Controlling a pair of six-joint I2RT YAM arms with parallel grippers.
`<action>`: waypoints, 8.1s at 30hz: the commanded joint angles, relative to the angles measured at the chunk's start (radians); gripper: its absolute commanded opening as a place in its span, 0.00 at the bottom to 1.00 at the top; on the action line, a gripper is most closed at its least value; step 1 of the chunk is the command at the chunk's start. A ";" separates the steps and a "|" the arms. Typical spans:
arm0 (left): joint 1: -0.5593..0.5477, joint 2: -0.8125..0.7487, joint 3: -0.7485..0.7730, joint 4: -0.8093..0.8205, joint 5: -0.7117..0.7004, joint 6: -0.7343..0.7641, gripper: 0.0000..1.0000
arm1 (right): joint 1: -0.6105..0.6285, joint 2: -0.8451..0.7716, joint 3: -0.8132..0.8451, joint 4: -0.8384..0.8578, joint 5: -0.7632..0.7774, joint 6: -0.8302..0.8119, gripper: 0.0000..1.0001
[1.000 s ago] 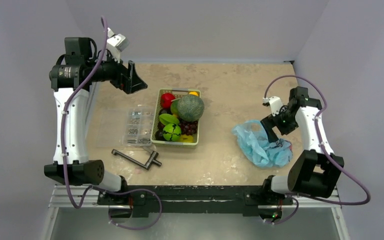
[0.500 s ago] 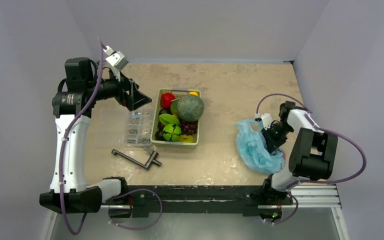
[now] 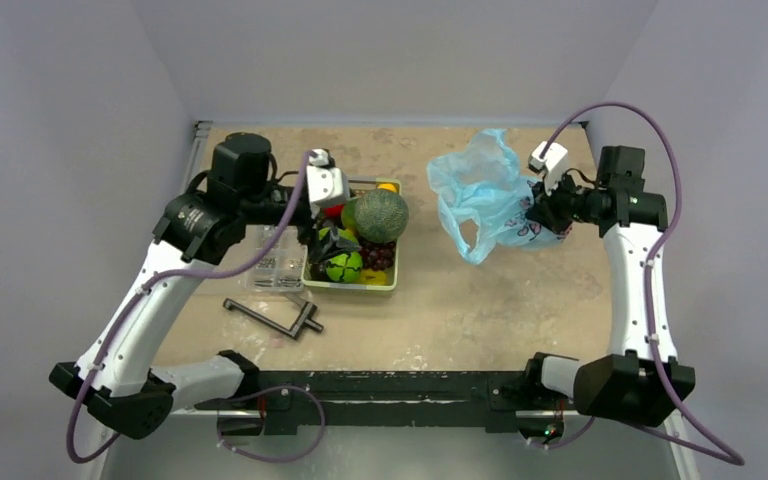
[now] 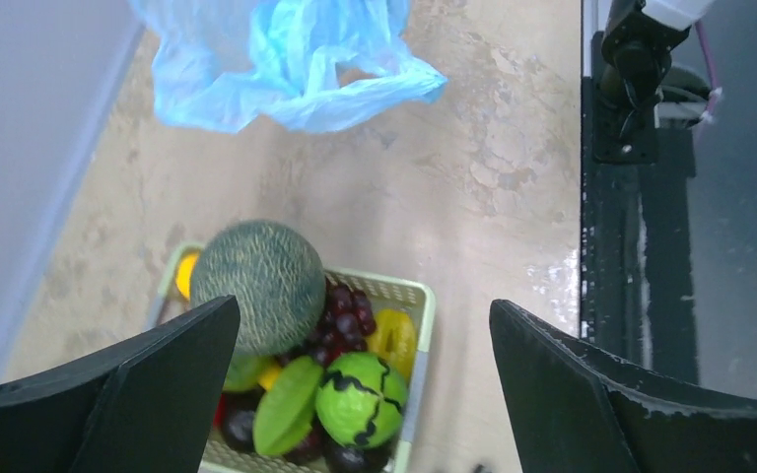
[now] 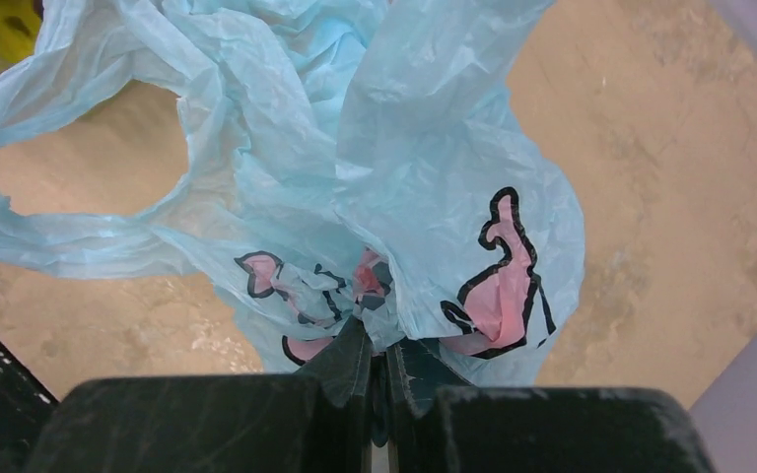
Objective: Place the fake fruits into the plastic bag and tie a complex knot
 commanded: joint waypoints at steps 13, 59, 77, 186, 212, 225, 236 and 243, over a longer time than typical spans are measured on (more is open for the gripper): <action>-0.572 0.239 -0.067 0.432 -0.453 0.656 1.00 | 0.080 -0.114 0.073 -0.105 -0.219 0.164 0.00; -0.699 0.295 -0.489 0.658 -0.295 0.688 0.00 | 0.310 0.042 -0.160 0.301 0.222 0.292 0.99; -0.727 0.303 -0.505 0.672 -0.339 0.724 0.00 | 0.420 0.183 -0.203 0.149 0.109 0.150 0.99; -0.787 -0.137 -1.055 1.069 -0.355 0.877 0.00 | 0.190 0.144 -0.078 0.191 -0.074 0.324 0.00; -0.687 0.231 -0.582 0.833 -0.287 0.316 1.00 | -0.143 0.412 -0.024 0.298 0.289 0.946 0.00; -0.692 0.676 -0.339 0.879 -0.707 0.232 1.00 | -0.141 0.579 -0.001 0.314 0.311 0.870 0.02; -0.577 0.679 -0.047 0.653 -0.444 -0.348 0.00 | -0.157 0.652 0.266 0.225 0.154 0.826 0.90; -0.410 0.709 0.025 0.836 -0.201 -0.925 0.00 | -0.257 0.597 0.568 0.002 0.102 0.697 0.99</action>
